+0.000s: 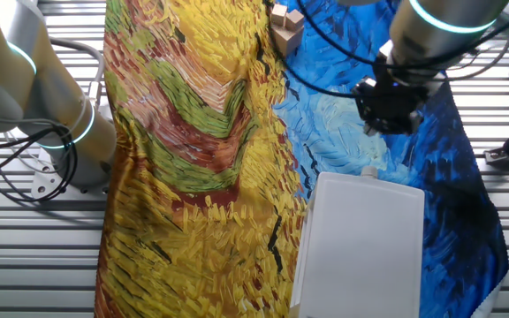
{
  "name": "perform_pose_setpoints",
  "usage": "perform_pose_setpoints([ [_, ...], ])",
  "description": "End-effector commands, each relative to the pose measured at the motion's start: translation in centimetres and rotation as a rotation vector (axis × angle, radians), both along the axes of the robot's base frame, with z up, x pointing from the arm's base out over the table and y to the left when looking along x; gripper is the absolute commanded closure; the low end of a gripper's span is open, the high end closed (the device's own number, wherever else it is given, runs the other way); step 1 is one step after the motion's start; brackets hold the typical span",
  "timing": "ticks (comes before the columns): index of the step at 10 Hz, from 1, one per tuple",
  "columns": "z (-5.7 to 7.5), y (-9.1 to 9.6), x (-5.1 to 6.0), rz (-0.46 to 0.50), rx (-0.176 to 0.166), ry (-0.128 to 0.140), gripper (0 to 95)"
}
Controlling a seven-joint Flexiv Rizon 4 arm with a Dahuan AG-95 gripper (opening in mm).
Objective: Take something out of a drawer
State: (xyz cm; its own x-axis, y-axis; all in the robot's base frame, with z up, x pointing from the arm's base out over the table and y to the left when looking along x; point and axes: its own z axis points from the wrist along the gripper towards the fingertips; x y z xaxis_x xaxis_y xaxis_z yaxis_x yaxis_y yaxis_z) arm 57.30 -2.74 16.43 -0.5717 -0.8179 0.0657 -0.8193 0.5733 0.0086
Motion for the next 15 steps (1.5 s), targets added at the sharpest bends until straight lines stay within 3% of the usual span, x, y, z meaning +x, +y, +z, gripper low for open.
perform_pose_setpoints([
  [1, -0.1, -0.1, 0.7, 0.313, 0.005, 0.013, 95.0],
  [3, 0.2, -0.1, 0.8, 0.434, 0.042, -0.021, 95.0],
  [4, 0.3, -0.2, 0.8, 0.467, 0.048, -0.027, 95.0],
  [5, 0.3, -0.2, 0.8, 0.495, 0.047, -0.026, 76.0],
  [6, 0.3, -0.2, 0.8, 0.526, 0.04, -0.02, 76.0],
  [8, 0.3, -0.2, 0.8, 0.564, 0.033, -0.006, 38.0],
  [11, 0.5, -0.6, 0.7, 0.594, 0.026, -0.003, 38.0],
  [15, 1.2, -2.6, 0.3, 0.588, 0.028, -0.003, 38.0],
])
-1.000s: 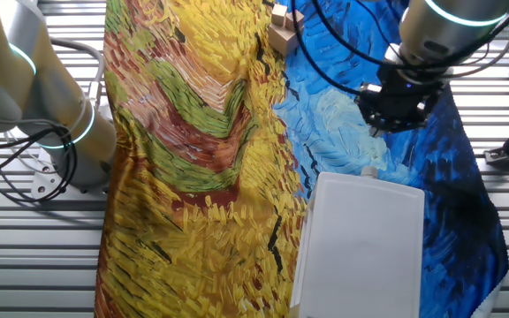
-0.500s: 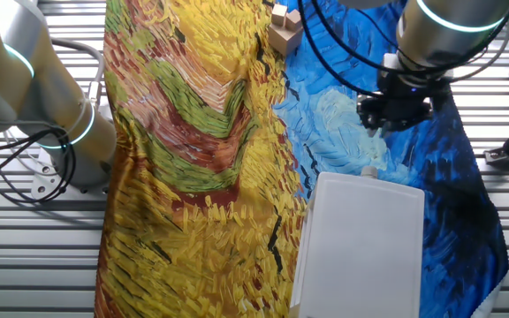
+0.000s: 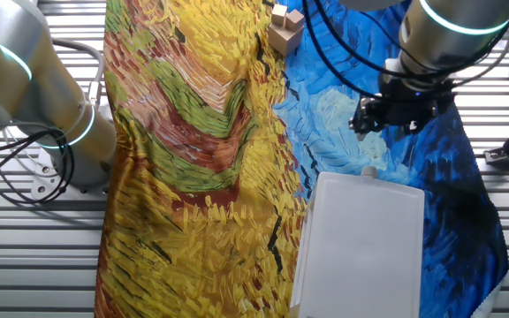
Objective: Take something out of a drawer
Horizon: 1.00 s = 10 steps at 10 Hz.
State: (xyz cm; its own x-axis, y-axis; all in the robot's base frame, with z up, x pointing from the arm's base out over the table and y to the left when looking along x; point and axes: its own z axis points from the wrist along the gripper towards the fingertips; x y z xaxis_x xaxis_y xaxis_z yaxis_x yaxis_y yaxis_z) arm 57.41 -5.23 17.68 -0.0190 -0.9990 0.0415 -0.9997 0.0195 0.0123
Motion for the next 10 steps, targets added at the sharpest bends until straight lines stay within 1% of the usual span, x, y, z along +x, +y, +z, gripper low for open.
perform_pose_setpoints([
  [1, 0.0, -0.7, 0.2, -0.028, 0.003, 0.005, 38.0],
  [6, -0.3, -1.6, 0.0, -0.13, 0.003, 0.003, 38.0],
  [8, -0.5, -1.8, -0.2, -0.139, 0.003, 0.002, 38.0],
  [9, -0.8, -2.2, -0.7, -0.139, 0.005, -0.001, 38.0],
  [10, -1.0, -2.4, -0.9, -0.134, 0.005, -0.002, 38.0],
])
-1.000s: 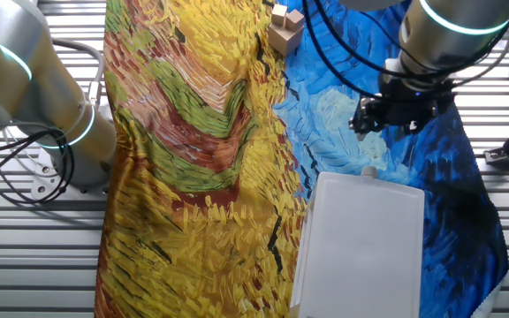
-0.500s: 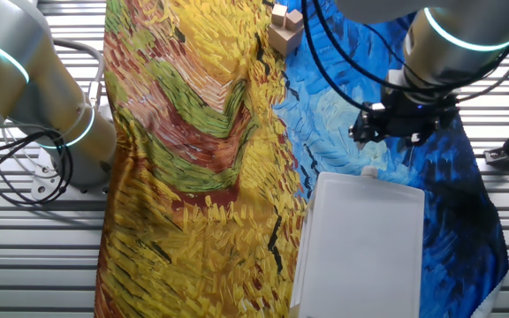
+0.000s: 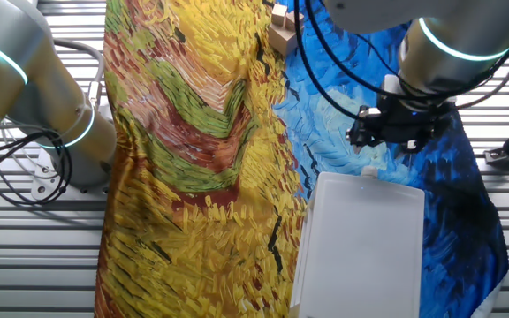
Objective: Take something out of a drawer
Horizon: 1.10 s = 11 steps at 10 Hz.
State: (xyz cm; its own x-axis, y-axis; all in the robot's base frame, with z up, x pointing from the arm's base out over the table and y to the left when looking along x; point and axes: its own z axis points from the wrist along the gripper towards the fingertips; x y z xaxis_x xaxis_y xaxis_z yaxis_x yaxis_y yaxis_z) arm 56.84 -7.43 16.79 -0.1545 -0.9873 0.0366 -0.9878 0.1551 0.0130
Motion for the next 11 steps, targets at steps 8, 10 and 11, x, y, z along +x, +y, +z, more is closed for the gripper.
perform_pose_setpoints([
  [8, -0.7, -1.7, -0.8, -0.003, 0.025, -0.003, 38.0],
  [10, -0.7, -1.9, -0.8, -0.011, 0.023, 0.001, 38.0],
  [11, -0.7, -2.0, -0.8, -0.013, 0.021, 0.001, 38.0],
])
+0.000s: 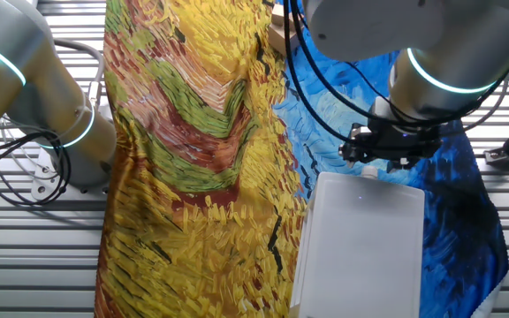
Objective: Take something out of a drawer
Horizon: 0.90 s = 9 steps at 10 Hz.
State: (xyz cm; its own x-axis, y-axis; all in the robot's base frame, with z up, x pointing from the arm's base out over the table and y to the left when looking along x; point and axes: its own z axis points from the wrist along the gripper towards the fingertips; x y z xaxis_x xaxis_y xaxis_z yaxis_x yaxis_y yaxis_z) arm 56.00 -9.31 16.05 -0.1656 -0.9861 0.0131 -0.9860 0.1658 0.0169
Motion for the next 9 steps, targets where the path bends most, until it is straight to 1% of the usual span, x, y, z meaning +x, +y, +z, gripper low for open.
perform_pose_setpoints([
  [1, 0.0, -0.1, 0.0, 0.0, -0.004, 0.002, 38.0],
  [3, -0.3, -0.5, -0.1, 0.003, -0.007, 0.002, 38.0],
  [4, -0.5, -0.8, -0.2, 0.003, -0.005, 0.002, 57.0],
  [9, -1.1, -1.3, -0.4, 0.0, 0.0, 0.0, 57.0],
])
